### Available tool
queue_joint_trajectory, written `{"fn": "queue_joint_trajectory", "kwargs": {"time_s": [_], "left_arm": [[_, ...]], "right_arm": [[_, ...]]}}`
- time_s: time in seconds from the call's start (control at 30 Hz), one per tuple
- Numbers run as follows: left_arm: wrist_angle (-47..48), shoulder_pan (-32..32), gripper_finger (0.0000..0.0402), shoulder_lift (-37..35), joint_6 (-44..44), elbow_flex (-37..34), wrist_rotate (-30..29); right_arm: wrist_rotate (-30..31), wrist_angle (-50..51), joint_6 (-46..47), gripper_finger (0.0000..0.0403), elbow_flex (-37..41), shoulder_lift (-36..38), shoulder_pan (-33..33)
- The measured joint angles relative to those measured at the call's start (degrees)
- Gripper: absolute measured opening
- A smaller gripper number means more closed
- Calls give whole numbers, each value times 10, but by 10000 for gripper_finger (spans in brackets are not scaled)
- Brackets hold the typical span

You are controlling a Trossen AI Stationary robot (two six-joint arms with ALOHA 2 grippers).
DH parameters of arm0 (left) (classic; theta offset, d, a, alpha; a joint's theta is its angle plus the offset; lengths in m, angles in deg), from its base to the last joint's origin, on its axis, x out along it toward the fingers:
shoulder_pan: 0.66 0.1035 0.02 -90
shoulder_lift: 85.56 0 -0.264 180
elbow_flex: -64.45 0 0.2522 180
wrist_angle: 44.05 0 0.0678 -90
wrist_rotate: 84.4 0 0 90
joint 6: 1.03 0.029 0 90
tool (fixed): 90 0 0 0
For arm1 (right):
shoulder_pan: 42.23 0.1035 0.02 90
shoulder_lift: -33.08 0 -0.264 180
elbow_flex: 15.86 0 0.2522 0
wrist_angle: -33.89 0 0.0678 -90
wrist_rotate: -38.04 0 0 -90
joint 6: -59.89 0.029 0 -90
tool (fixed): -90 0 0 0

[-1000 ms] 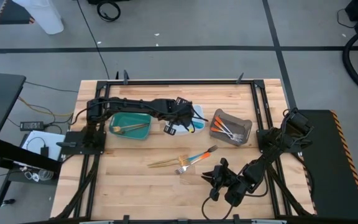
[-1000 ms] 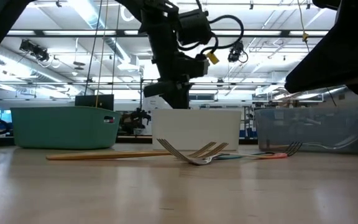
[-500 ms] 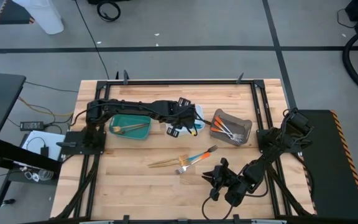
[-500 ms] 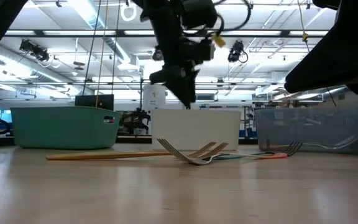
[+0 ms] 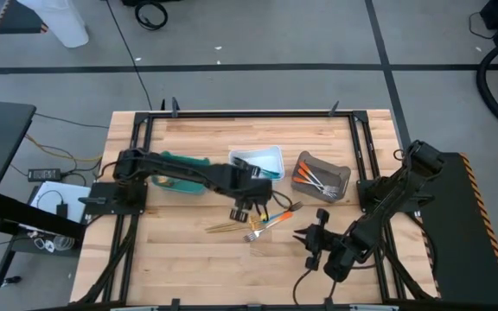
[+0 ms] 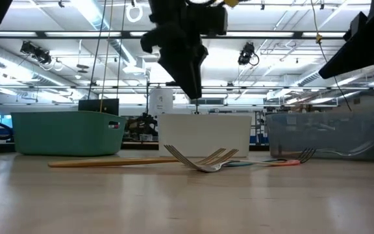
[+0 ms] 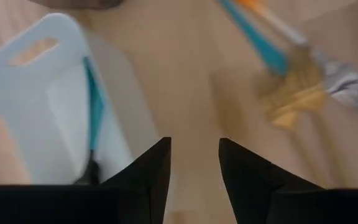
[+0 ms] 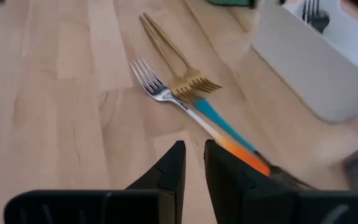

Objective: Sort silverware by color (type)
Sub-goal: Put the gold fork into the green bin

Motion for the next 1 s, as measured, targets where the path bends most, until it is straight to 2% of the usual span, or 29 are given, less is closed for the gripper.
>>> {"fn": "queue_joint_trajectory", "kwargs": {"time_s": [0.13,0.43,0.73,0.87,1.0], "left_arm": [[-3,-24,143,-1,-42,-15,3],[-31,-74,143,-1,-110,-93,7],[-59,-109,143,-1,-168,-132,23],[-75,-120,143,-1,-179,-156,25],[-109,-121,143,-3,-158,-178,20]], "right_arm": [[1,0,-58,66,0,5,-3],[-37,-36,-49,66,0,0,-28],[-47,-94,-87,66,0,-16,-50],[-37,-89,-116,66,0,-15,-53],[-38,-41,-119,66,0,-11,-57]]}}
